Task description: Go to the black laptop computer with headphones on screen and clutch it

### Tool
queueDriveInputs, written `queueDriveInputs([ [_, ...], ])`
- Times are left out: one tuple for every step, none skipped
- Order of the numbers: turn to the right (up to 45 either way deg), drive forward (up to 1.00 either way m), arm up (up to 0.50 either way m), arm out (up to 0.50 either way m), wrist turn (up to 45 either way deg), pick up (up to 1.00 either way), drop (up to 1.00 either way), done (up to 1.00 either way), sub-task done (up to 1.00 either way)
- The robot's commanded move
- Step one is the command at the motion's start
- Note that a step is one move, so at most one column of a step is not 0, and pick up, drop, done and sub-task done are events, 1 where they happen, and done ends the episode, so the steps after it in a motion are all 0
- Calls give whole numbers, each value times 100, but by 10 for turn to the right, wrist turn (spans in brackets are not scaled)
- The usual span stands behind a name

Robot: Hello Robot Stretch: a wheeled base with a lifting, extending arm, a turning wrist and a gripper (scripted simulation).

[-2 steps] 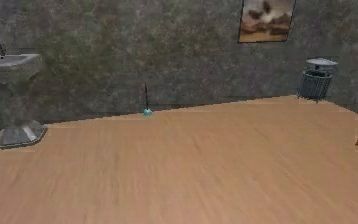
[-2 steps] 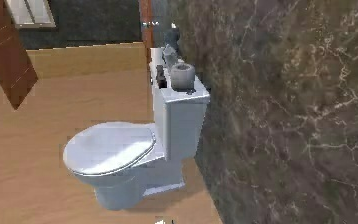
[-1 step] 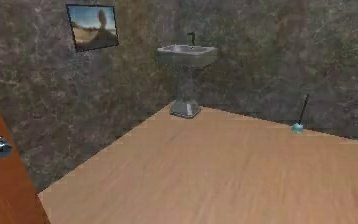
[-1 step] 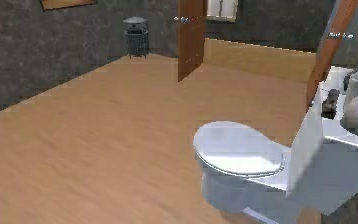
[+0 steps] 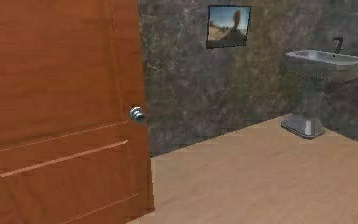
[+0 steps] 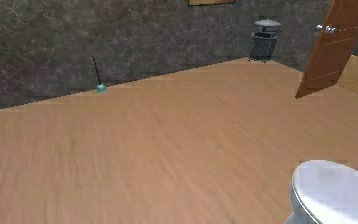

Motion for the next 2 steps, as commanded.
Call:
queueDriveInputs([
  [0, 55, 0, 0, 0, 0, 0, 0, 0],
  [-450, 0, 0, 0, 0, 0, 0, 0, 0],
])
